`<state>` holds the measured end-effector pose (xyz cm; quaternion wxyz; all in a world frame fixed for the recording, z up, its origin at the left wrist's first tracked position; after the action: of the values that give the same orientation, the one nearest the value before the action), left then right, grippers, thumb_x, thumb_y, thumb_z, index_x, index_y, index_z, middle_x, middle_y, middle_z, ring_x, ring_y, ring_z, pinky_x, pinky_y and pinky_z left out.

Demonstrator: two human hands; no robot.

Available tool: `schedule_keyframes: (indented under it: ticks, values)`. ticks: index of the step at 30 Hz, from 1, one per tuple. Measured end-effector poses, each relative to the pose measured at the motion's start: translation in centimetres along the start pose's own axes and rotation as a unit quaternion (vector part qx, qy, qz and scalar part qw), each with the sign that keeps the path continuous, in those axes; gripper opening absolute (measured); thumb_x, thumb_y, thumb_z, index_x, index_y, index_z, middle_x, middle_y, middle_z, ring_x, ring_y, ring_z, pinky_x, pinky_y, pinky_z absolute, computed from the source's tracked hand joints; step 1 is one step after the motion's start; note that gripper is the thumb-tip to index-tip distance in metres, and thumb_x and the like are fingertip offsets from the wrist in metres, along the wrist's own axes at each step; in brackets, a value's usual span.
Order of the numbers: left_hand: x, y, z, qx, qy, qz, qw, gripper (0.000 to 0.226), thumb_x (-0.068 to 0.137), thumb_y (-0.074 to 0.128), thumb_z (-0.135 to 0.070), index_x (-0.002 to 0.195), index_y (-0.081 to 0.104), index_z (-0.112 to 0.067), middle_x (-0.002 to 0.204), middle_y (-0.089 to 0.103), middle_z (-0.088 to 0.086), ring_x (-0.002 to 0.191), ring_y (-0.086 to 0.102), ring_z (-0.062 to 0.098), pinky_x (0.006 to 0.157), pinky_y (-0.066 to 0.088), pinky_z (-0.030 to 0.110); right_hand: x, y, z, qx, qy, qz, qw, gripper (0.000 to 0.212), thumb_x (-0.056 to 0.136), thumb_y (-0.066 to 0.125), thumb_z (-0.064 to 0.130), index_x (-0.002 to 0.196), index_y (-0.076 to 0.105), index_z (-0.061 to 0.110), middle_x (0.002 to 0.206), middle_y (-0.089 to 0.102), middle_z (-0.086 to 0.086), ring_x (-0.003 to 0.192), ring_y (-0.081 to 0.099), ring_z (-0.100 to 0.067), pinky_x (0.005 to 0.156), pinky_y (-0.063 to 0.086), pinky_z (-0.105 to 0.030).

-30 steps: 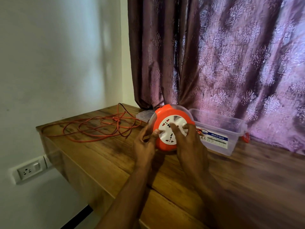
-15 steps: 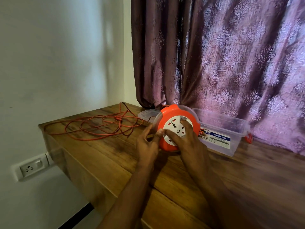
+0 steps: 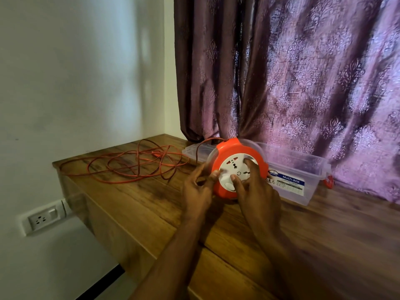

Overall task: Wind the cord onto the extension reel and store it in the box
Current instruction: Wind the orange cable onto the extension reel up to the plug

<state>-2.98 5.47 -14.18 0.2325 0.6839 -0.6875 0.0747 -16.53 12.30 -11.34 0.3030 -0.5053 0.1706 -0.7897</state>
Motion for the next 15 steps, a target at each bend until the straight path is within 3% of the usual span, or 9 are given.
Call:
schedule_keyframes:
  ticks: [4, 7, 11, 15]
  values:
    - [0.2, -0.5, 0.3, -0.013, -0.011, -0.024, 1.000, 0.036, 0.085, 0.071, -0.028, 0.120, 0.066, -0.028, 0.114, 0.071, -0.006, 0.103, 0.068, 0.010, 0.077, 0.061, 0.030, -0.3, 0.6, 0.7, -0.085, -0.116, 0.012, 0.990, 0.065, 0.087, 0.065, 0.020, 0.141, 0.031, 0.034, 0.135, 0.042, -0.010, 0.102, 0.061, -0.032, 0.059, 0.056, -0.040]
    - [0.2, -0.6, 0.2, -0.007, -0.008, -0.028, 1.000, 0.037, 0.087, 0.070, -0.027, 0.124, 0.065, -0.024, 0.116, 0.071, -0.004, 0.103, 0.068, 0.009, 0.082, 0.061, 0.034, -0.4, 1.5, 1.0, -0.106, -0.161, 0.069, 0.979, 0.080, 0.077, 0.071, 0.003, 0.137, 0.033, 0.040, 0.149, 0.023, -0.010, 0.127, 0.045, -0.037, 0.072, 0.058, -0.046]
    - [0.2, -0.6, 0.3, 0.011, -0.014, -0.024, 1.000, 0.040, 0.088, 0.068, -0.031, 0.127, 0.063, -0.023, 0.122, 0.068, -0.001, 0.110, 0.066, 0.014, 0.086, 0.060, 0.039, -0.3, 1.8, 0.9, -0.125, -0.159, 0.113, 0.973, 0.076, 0.088, 0.062, 0.010, 0.141, 0.023, 0.047, 0.158, 0.006, -0.008, 0.139, 0.028, -0.036, 0.089, 0.052, -0.049]
    - [0.1, -0.3, 0.0, 0.016, -0.001, -0.014, 1.000, 0.039, 0.087, 0.070, -0.029, 0.126, 0.064, -0.023, 0.120, 0.069, -0.002, 0.110, 0.066, 0.014, 0.086, 0.059, 0.036, -0.2, 1.6, 0.2, -0.133, -0.118, 0.114, 0.977, 0.071, 0.093, 0.058, 0.022, 0.141, 0.017, 0.052, 0.157, 0.008, -0.008, 0.133, 0.038, -0.037, 0.089, 0.051, -0.049]
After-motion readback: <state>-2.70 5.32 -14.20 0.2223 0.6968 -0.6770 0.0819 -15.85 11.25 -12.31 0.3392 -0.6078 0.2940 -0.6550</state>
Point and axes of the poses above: each hand's wrist, its own x-axis towards the middle knuckle, its own y-axis out of the palm, z = x × y, the point moved 5 cm from there along x, towards the middle knuckle
